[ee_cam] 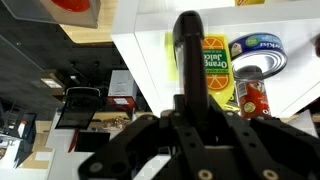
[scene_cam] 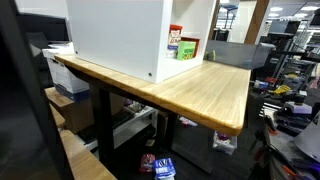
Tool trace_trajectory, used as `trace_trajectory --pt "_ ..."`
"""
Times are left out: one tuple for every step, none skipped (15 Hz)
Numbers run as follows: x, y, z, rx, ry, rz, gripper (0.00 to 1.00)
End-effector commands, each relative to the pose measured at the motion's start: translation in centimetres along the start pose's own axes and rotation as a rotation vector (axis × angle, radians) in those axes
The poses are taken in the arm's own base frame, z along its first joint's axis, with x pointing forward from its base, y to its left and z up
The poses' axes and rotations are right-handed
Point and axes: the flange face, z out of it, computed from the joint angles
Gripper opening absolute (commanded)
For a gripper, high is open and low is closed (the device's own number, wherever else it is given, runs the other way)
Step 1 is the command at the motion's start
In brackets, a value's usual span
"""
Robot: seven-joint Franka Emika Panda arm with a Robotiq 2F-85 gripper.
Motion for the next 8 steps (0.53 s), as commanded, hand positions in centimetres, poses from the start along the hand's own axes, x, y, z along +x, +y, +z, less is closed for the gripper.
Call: trace_trajectory --pt "0.58 0.12 -0.47 0.026 -0.006 -0.013 0.06" --pt "0.58 0.14 -0.46 0.025 -0.007 -0.011 0.06" --pt "0.58 0.16 -0.45 0.025 -0.01 -0.01 0.06" --pt "0.57 0.18 -0.42 0.025 -0.013 -0.007 0.06" --pt "0.55 0.21 -0.41 0.024 -0.015 -0.005 0.06" --pt "0.51 0.22 -0.4 0.025 -0.019 -0.003 0.06" --pt "0.47 0.23 -0.39 0.026 -0.022 -0.002 0.06" --pt "0.37 0.23 -0.4 0.029 -0.025 -0.002 0.06"
